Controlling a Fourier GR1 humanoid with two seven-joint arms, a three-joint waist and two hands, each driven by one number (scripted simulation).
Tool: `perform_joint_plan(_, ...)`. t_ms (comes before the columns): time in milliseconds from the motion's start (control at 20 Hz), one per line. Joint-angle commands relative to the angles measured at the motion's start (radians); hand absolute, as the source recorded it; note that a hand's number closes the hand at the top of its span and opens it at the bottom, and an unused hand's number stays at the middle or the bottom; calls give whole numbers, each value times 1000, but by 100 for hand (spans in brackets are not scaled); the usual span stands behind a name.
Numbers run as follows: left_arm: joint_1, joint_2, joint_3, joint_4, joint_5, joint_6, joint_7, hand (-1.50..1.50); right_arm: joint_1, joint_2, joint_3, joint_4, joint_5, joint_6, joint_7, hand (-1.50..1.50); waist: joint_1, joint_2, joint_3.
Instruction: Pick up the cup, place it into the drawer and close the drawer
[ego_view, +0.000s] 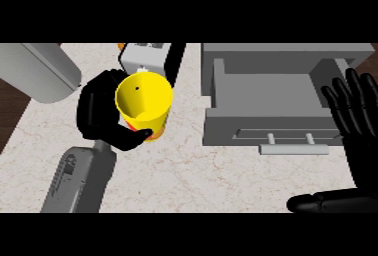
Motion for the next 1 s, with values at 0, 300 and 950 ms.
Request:
perform_joint_plan(0, -87, -8, -29, -53, -36, 72, 113, 150, -16, -35, -71, 60, -52, 37, -39, -150, -2, 1, 0)
perform_joint_plan(300, -310, -18, -16, 42, -65, 183, 191, 150, 45, -20, -27, -76, -34, 13, 31, -150, -14, 1, 0)
perform_joint_plan(950, -580, -18, -113, 406, -46, 316, 161, 150, -20, -22, -48, 76, -22, 33, -63, -150, -18, 5, 0)
